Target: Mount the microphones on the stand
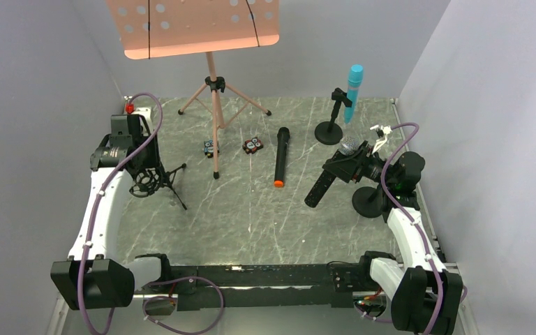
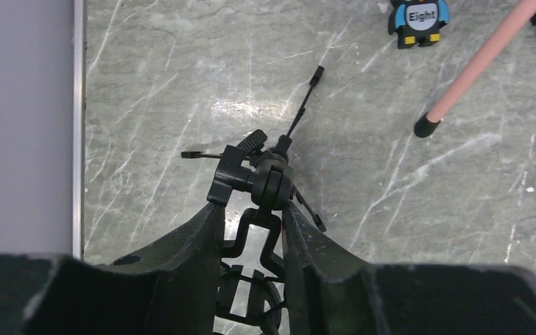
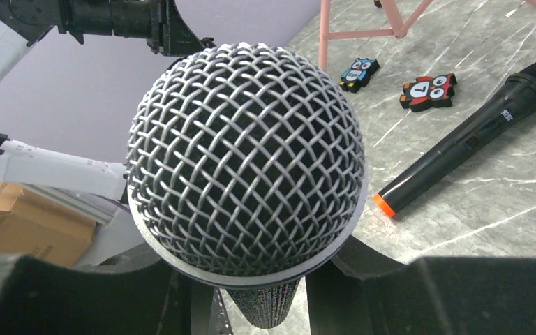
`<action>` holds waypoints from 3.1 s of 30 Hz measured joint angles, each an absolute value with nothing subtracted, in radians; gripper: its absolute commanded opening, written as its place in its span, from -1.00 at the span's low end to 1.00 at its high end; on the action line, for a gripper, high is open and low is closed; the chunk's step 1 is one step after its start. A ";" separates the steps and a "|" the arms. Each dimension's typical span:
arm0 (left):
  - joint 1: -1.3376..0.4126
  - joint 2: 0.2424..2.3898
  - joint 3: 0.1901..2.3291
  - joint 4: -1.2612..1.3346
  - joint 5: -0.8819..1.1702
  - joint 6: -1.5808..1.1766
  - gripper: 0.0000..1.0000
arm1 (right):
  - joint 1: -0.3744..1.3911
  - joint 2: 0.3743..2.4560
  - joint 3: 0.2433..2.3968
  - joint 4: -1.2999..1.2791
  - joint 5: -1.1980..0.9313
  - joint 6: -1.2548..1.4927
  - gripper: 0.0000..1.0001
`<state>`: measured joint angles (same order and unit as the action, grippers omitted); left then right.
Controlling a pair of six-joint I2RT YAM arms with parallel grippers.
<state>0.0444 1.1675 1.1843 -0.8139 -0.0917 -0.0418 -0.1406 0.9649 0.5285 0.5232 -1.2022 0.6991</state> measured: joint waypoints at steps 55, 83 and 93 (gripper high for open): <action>0.041 1.176 1.224 -0.882 -0.002 -0.045 -0.80 | -0.146 0.965 0.534 0.524 -1.203 0.699 -0.86; -0.111 1.024 1.229 -0.983 0.075 -0.094 -1.00 | -0.157 0.965 0.534 0.524 -1.205 0.699 -0.86; -0.364 1.000 1.240 -1.016 0.046 -0.200 -1.00 | -0.159 0.971 0.534 0.523 -1.205 0.698 -0.86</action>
<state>-0.3637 0.9997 1.2396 -1.0161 0.0463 -0.1997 -0.1589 0.9714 0.5339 0.5232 -1.2045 0.6983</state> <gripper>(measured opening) 0.274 0.462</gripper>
